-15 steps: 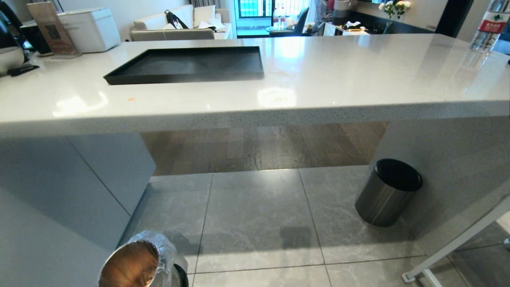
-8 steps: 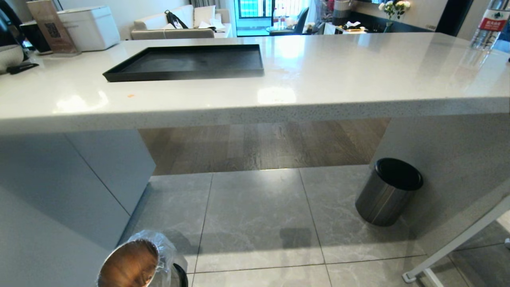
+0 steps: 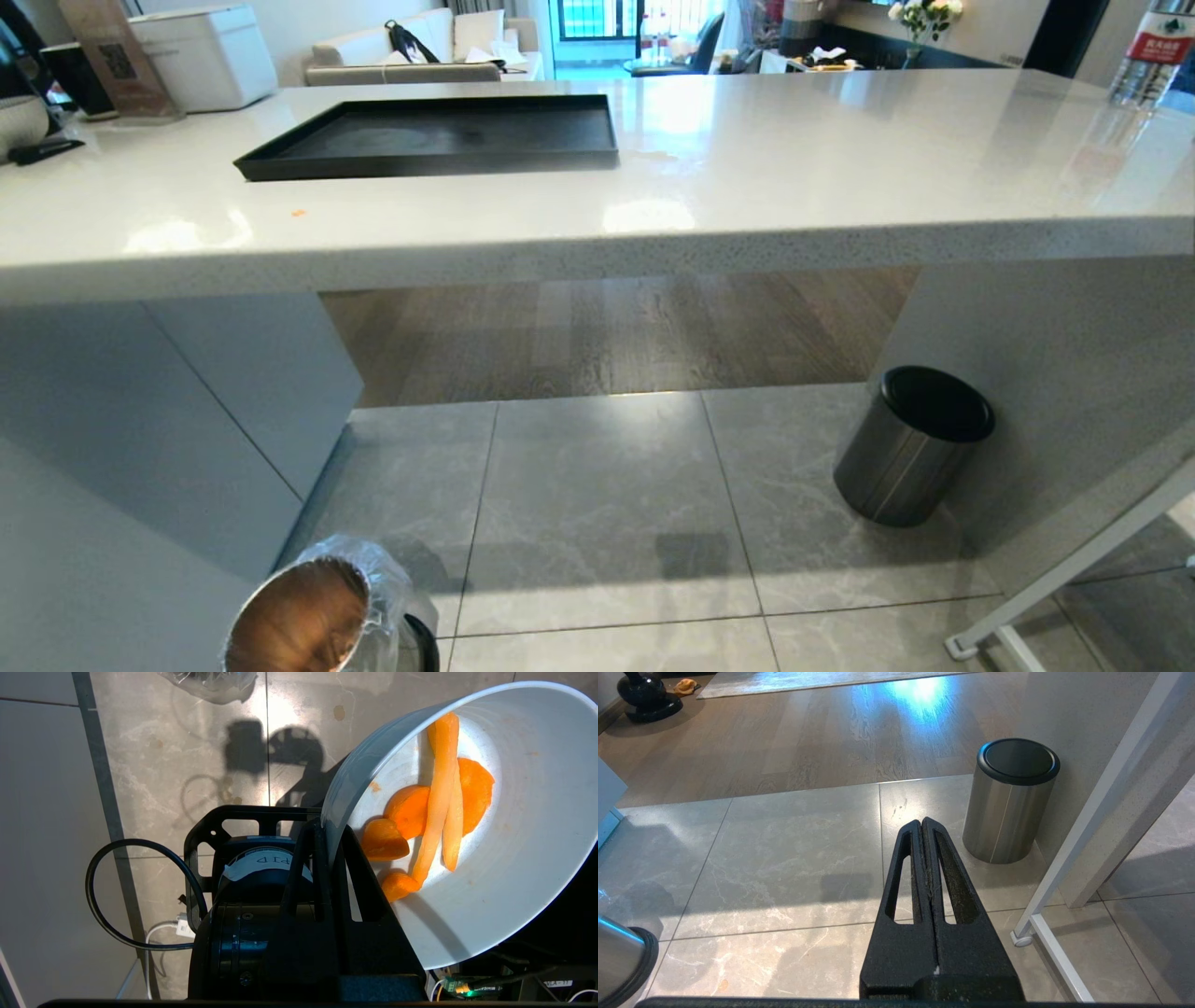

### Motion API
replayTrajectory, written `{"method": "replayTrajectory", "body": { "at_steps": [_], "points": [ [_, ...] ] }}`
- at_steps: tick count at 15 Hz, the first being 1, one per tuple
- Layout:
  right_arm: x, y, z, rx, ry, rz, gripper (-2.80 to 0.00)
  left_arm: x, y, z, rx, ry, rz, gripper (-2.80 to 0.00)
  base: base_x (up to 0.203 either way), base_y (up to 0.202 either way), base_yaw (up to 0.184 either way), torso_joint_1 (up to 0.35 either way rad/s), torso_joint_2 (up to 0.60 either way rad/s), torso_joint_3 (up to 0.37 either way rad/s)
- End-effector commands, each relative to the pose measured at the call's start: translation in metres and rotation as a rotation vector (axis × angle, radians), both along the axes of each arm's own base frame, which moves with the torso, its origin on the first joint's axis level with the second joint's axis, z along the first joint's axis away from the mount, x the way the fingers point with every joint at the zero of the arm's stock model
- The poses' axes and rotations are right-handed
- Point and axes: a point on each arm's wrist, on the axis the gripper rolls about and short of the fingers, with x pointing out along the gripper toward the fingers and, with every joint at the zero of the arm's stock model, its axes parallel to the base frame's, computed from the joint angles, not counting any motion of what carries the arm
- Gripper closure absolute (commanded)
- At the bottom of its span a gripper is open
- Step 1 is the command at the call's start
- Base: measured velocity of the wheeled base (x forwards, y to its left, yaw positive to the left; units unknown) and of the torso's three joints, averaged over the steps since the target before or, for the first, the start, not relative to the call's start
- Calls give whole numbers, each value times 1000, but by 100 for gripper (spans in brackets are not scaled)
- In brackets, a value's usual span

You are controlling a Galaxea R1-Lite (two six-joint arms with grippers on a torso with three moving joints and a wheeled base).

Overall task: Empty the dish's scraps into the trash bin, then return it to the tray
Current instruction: Move the bowl over the trash can

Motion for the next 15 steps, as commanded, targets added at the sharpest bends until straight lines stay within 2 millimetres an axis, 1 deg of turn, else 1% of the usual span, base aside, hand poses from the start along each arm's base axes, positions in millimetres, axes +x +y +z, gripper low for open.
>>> {"method": "replayTrajectory", "body": {
  "at_steps": [1,14,15],
  "points": [
    [0,0,0,0,0,0,0,-1,0,-1,-3,4,2,0,0,0,0,0,0,0],
    [0,0,0,0,-1,0,0,-1,0,-1,-21,10,10,0,0,0,0,0,0,0],
    [0,0,0,0,-1,0,0,-1,0,-1,-21,10,7,0,-2,-16,84,2,7,4]
  ]
}}
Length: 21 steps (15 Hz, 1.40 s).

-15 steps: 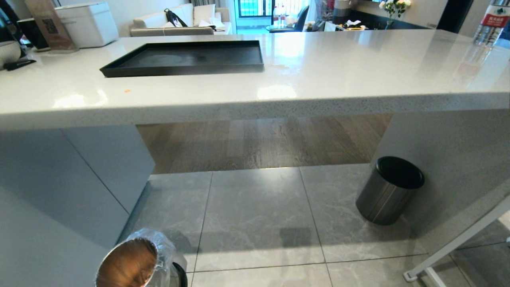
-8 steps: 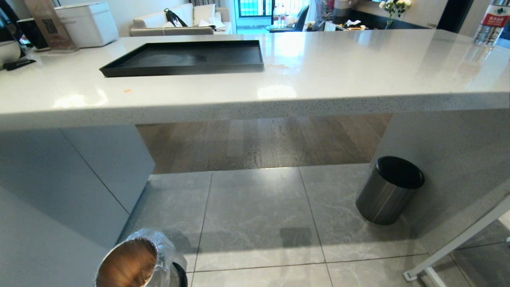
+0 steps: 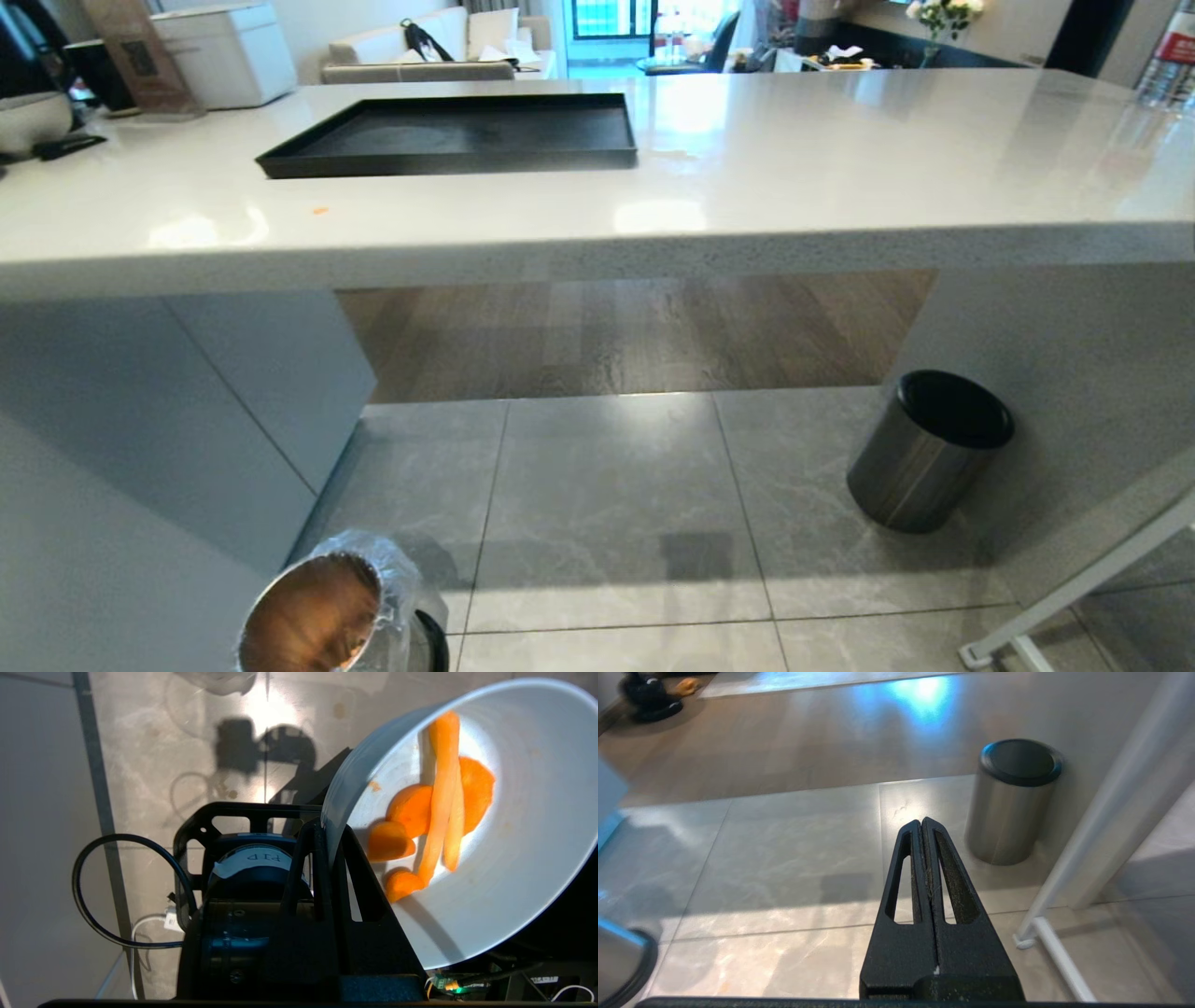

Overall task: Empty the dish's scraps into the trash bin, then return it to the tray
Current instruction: Move the bowl over the trash can

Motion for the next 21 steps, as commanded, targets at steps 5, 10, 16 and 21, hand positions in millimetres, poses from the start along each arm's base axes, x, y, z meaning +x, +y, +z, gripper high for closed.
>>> {"method": "replayTrajectory", "body": {
  "at_steps": [5,10,16,21],
  "points": [
    [0,0,0,0,-1,-1,0,0,0,0,-1,6,-12,0,1,-10,165,6,3,2],
    [0,0,0,0,-2,-1,0,0,0,0,-1,-2,-12,0,-2,-5,103,2,3,2],
    [0,0,0,0,-1,-1,0,-3,0,2,-4,-25,5,0,0,0,0,0,0,0],
    [0,0,0,0,-2,-1,0,-13,1,-3,14,-56,16,0,0,0,0,0,0,0]
  ]
}}
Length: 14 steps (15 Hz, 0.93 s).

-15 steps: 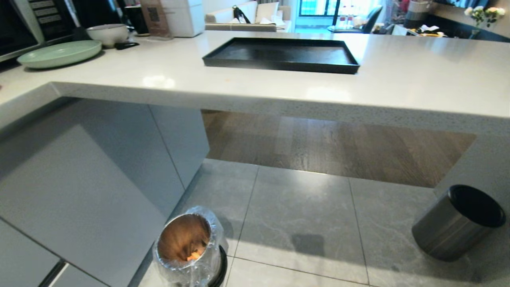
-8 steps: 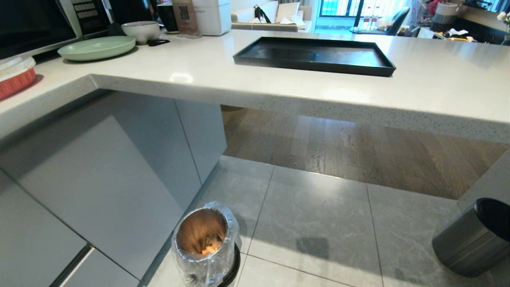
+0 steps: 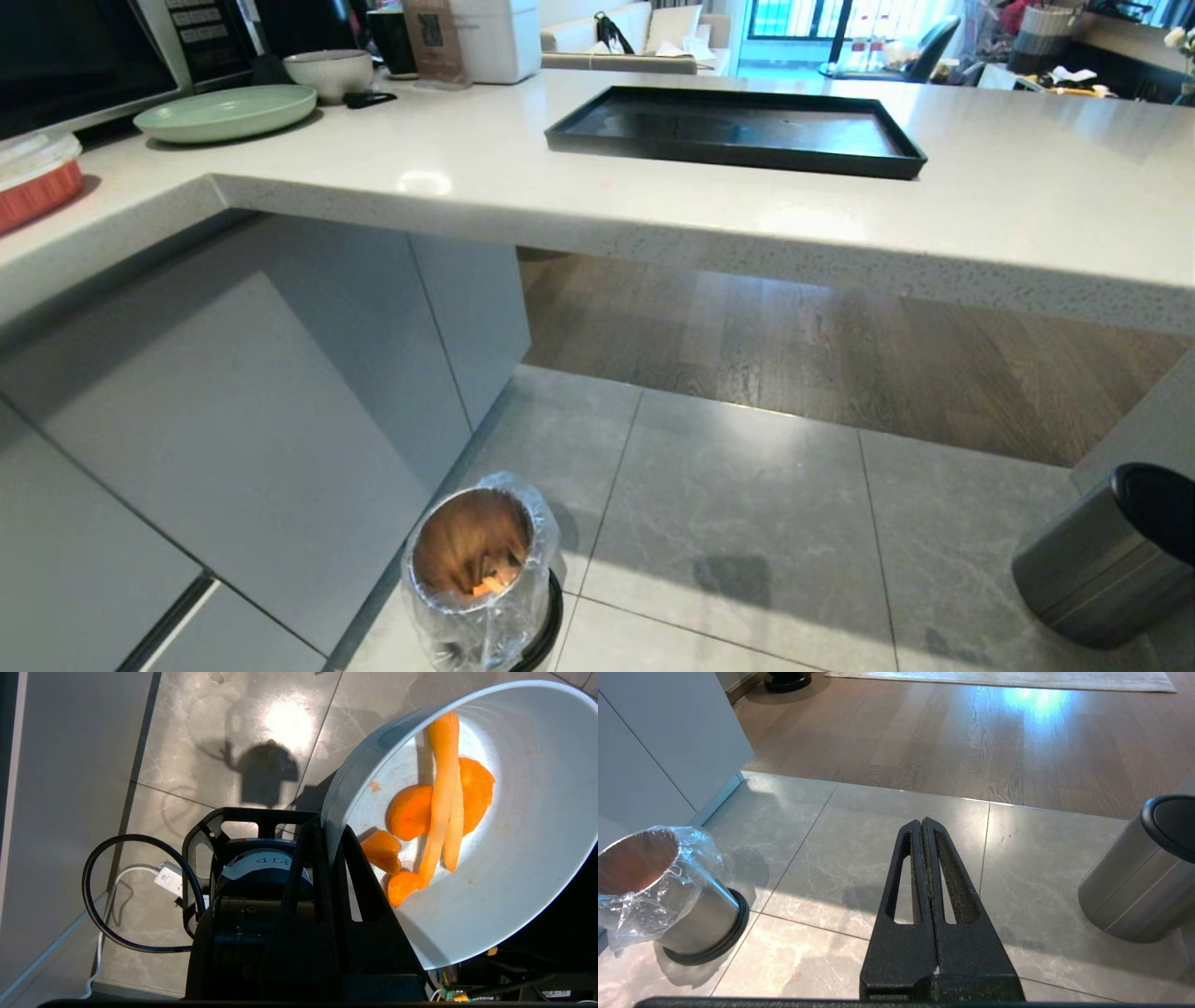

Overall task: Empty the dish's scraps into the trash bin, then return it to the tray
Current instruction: Move the bowl over the trash can

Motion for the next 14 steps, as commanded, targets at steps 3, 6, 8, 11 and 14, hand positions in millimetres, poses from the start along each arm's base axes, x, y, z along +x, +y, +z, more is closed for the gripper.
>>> {"method": "replayTrajectory", "body": {
  "at_steps": [3,6,8,11,14],
  "points": [
    [0,0,0,0,-1,0,0,-9,1,-7,15,-9,9,0,0,0,0,0,0,0],
    [0,0,0,0,0,0,0,-12,1,-9,25,-15,17,0,0,0,0,0,0,0],
    [0,0,0,0,0,0,0,-11,2,-10,46,-12,29,0,0,0,0,0,0,0],
    [0,0,0,0,-1,0,0,-12,2,-16,48,7,26,0,0,0,0,0,0,0],
    [0,0,0,0,-1,0,0,-13,2,-20,46,13,20,0,0,0,0,0,0,0]
  ]
}}
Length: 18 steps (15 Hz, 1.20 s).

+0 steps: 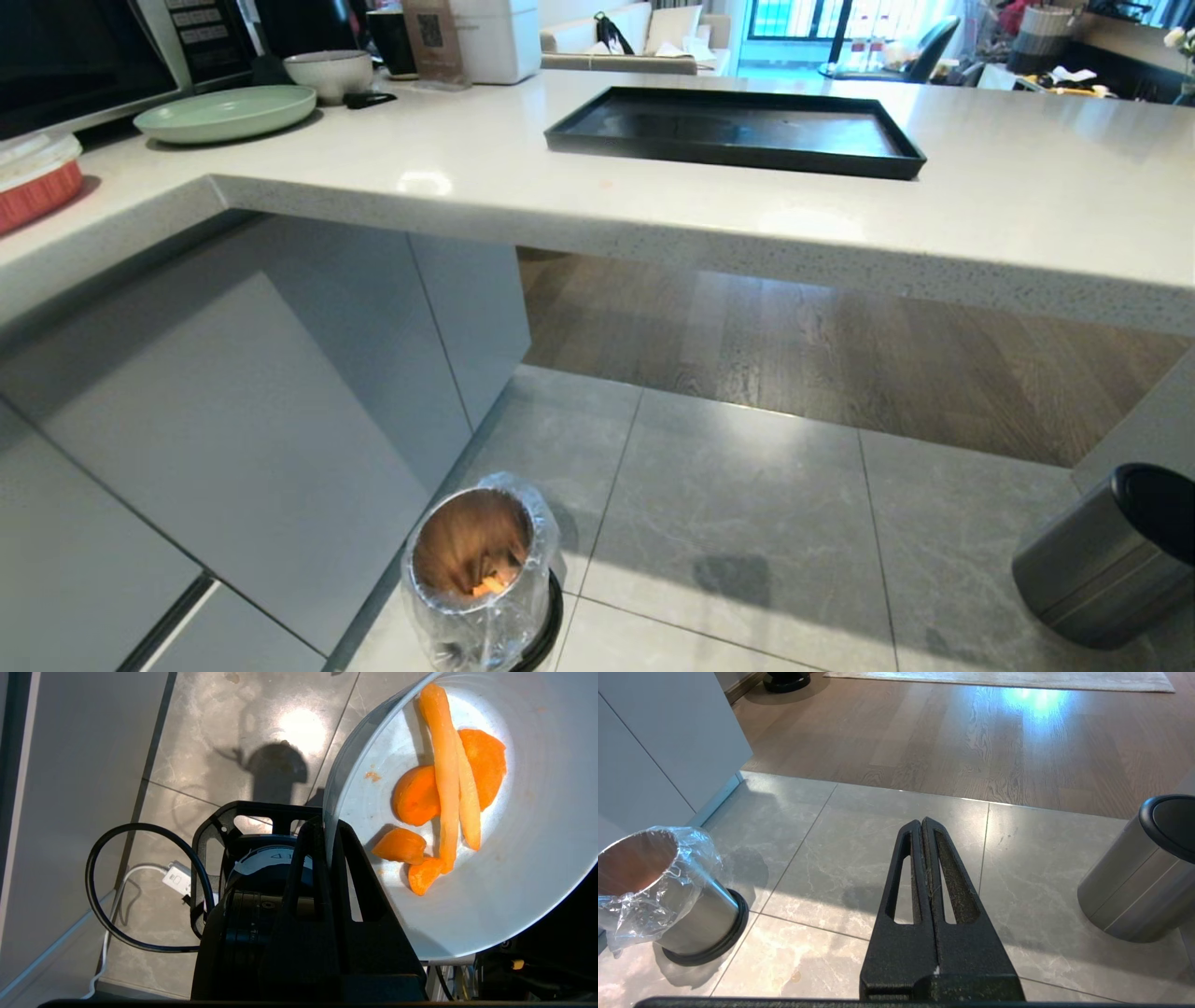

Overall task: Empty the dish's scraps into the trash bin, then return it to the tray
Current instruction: Move the bowl over the trash can

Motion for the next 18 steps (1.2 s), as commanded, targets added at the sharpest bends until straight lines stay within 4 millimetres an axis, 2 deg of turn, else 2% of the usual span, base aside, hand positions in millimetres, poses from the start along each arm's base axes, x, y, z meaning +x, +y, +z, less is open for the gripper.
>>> {"method": "replayTrajectory", "body": {
  "at_steps": [1,18],
  "points": [
    [0,0,0,0,0,0,0,-2,0,-4,2,19,-7,0,0,0,0,0,0,0],
    [0,0,0,0,0,0,0,-6,1,-7,-15,19,17,0,0,0,0,0,0,0]
  ]
}}
